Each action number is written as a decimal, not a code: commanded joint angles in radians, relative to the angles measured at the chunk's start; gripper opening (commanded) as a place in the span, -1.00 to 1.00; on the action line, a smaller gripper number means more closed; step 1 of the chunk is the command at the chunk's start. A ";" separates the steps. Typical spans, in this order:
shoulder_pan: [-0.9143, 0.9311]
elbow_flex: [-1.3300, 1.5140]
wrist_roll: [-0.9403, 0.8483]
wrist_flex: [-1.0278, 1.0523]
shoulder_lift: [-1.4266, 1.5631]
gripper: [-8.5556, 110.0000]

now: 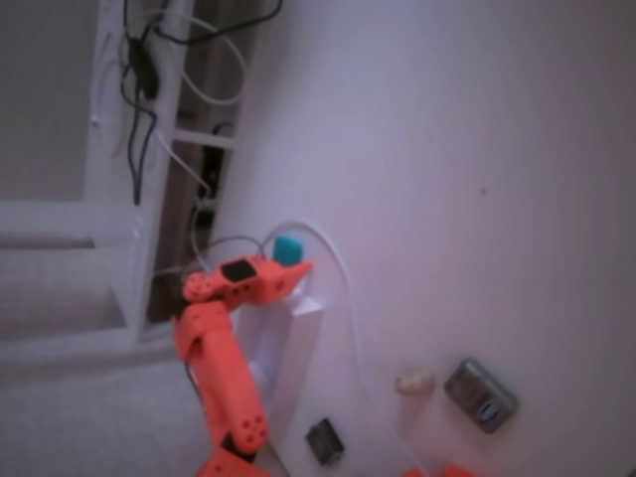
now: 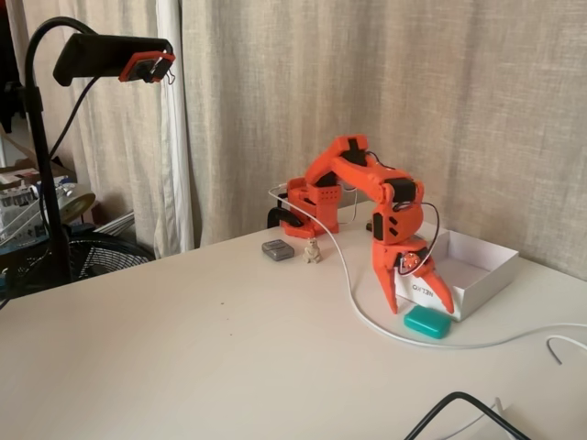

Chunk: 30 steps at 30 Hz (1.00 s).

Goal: Grasp the green cube and put it in the bin.

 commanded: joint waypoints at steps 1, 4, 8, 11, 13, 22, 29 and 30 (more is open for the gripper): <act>0.003 0.038 -0.006 0.023 -0.003 -0.14; 0.009 0.040 -0.008 0.025 -0.003 -0.14; 0.017 0.040 -0.006 -0.003 -0.003 -0.15; 0.029 0.040 -0.003 -0.092 -0.011 -0.19; 0.040 0.040 -0.002 -0.161 -0.018 -0.21; 0.054 0.040 -0.002 -0.235 -0.025 -0.21; 0.038 0.040 -0.006 -0.081 -0.021 -0.30; 0.037 0.040 -0.006 -0.058 -0.021 -0.31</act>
